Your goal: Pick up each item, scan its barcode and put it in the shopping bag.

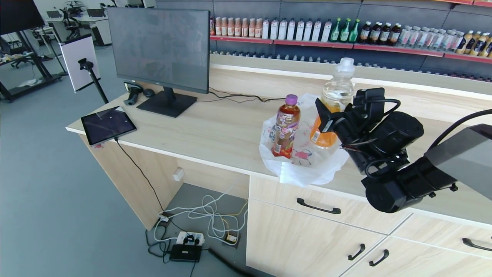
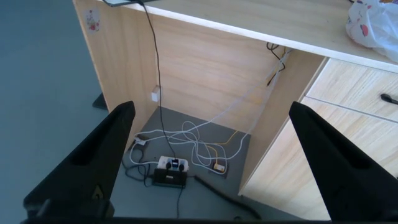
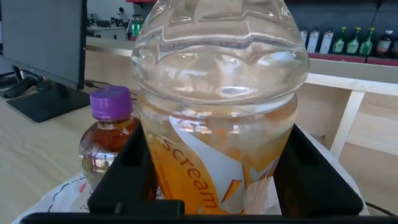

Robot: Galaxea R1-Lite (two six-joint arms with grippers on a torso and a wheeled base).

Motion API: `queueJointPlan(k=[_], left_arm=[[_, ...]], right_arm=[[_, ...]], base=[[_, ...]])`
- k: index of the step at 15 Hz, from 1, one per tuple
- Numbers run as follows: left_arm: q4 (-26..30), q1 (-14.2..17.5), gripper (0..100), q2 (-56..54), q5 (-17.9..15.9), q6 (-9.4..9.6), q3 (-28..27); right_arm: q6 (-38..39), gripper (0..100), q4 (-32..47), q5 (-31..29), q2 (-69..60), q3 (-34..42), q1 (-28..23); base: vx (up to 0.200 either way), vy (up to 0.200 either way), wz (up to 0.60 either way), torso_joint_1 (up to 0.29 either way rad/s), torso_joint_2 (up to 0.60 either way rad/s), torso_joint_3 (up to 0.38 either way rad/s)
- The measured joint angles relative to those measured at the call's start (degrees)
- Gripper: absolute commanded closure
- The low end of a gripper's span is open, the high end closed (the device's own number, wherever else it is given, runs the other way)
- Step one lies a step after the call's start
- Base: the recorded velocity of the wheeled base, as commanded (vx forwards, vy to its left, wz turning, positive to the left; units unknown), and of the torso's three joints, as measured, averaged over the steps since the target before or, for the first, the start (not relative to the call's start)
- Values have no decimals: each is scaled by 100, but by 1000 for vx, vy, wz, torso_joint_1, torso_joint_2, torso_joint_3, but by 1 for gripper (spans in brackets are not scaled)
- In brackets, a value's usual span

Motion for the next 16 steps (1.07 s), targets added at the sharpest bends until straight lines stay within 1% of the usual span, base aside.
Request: queueJointPlan(k=[5,9,16], left_arm=[[0,0,0,0,0,0,0],[2,2,0,0,0,0,0],[0,5,0,0,0,-2,0]], right_arm=[[21,100,-2,0,396,-355,-182],[10,100,9,-20,791,-558,-204],[18,100,2,-33,1130,-759,-413]], base=[[0,0,0,0,0,0],[0,0,0,0,0,0],[0,0,0,0,0,0]])
